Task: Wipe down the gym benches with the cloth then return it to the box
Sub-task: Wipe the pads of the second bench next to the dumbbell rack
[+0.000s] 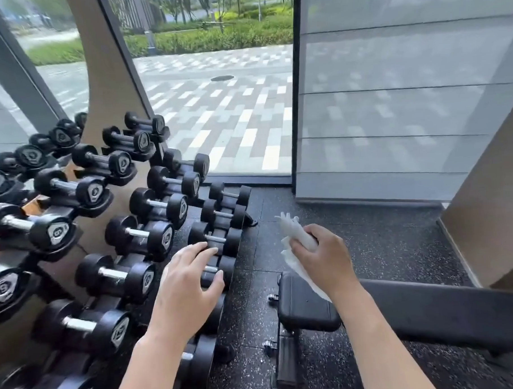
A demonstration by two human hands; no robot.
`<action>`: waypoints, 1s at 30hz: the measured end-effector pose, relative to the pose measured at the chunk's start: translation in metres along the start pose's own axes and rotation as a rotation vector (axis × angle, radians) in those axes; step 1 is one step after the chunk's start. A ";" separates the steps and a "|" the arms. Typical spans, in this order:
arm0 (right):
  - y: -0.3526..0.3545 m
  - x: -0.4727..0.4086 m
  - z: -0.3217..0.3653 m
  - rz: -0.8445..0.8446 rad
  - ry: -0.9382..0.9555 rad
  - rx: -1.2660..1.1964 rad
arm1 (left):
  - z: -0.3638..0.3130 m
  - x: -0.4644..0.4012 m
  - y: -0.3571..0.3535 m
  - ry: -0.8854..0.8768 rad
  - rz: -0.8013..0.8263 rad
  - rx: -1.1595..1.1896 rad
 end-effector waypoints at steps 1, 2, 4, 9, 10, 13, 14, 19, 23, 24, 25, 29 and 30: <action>-0.010 -0.009 -0.001 0.017 0.005 -0.004 | 0.009 -0.005 -0.001 0.021 -0.002 -0.005; -0.019 -0.018 -0.002 0.031 0.008 -0.010 | 0.019 -0.012 -0.004 0.038 -0.003 -0.009; -0.036 -0.037 -0.007 0.046 0.002 -0.019 | 0.039 -0.029 -0.013 0.061 0.002 -0.007; -0.069 -0.079 -0.036 0.036 -0.102 0.010 | 0.082 -0.082 -0.053 0.084 0.053 0.082; -0.076 -0.086 -0.042 0.032 -0.125 0.022 | 0.092 -0.095 -0.063 0.087 0.076 0.102; -0.102 -0.108 -0.062 0.034 -0.196 0.056 | 0.126 -0.133 -0.102 0.084 0.151 0.142; -0.112 -0.115 -0.071 0.033 -0.220 0.066 | 0.137 -0.144 -0.117 0.081 0.177 0.150; -0.160 -0.145 -0.122 0.040 -0.301 0.106 | 0.178 -0.186 -0.197 0.061 0.325 0.149; -0.192 -0.154 -0.176 0.079 -0.350 0.128 | 0.205 -0.201 -0.254 0.052 0.400 0.134; -0.200 -0.155 -0.192 0.095 -0.366 0.125 | 0.214 -0.202 -0.267 0.064 0.403 0.131; -0.208 -0.157 -0.210 0.111 -0.379 0.125 | 0.224 -0.203 -0.282 0.083 0.407 0.129; -0.243 -0.173 -0.278 0.175 -0.385 0.149 | 0.258 -0.193 -0.353 0.114 0.438 0.113; -0.254 -0.177 -0.295 0.195 -0.380 0.158 | 0.265 -0.187 -0.374 0.118 0.451 0.112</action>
Point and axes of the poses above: each hand's wrist, its own x-axis away from the middle knuckle, its own y-axis out of the back of the hand, z = x × y, the point moved 9 cm from there along -x, towards the middle knuckle, and after that the axes turned 7 degrees about x, right-handed, at the moved point
